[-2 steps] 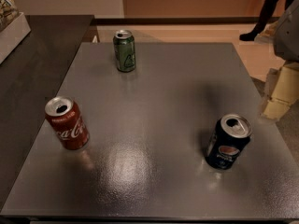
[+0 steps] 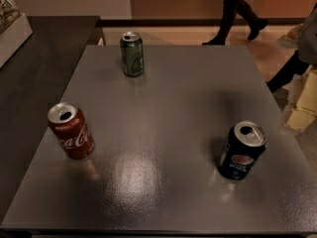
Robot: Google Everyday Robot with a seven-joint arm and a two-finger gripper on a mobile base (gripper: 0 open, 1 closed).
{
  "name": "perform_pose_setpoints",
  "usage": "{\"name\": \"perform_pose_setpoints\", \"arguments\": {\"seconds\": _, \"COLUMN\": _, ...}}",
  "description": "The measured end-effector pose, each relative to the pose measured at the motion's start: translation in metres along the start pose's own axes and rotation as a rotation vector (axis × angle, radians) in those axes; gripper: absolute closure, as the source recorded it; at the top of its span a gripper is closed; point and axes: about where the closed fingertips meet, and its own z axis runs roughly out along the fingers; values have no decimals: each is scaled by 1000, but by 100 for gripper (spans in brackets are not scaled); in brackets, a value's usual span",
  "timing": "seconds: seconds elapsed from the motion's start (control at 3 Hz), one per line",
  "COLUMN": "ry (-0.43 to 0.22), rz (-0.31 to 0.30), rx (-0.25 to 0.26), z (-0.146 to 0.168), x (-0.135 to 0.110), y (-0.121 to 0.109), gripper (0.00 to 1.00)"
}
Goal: Knock pepsi can over
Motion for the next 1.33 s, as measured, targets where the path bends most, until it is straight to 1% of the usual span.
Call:
{"name": "perform_pose_setpoints", "arguments": {"seconds": 0.33, "ry": -64, "rz": 8, "rx": -39, "z": -1, "x": 7, "y": 14, "gripper": 0}}
{"name": "perform_pose_setpoints", "arguments": {"seconds": 0.67, "ry": -140, "rz": 1, "rx": -68, "z": 6, "x": 12, "y": 31, "gripper": 0}}
{"name": "perform_pose_setpoints", "arguments": {"seconds": 1.0, "ry": -218, "rz": 9, "rx": -87, "z": 25, "x": 16, "y": 43, "gripper": 0}}
{"name": "perform_pose_setpoints", "arguments": {"seconds": 1.33, "ry": -293, "rz": 12, "rx": -102, "z": 45, "x": 14, "y": 54, "gripper": 0}}
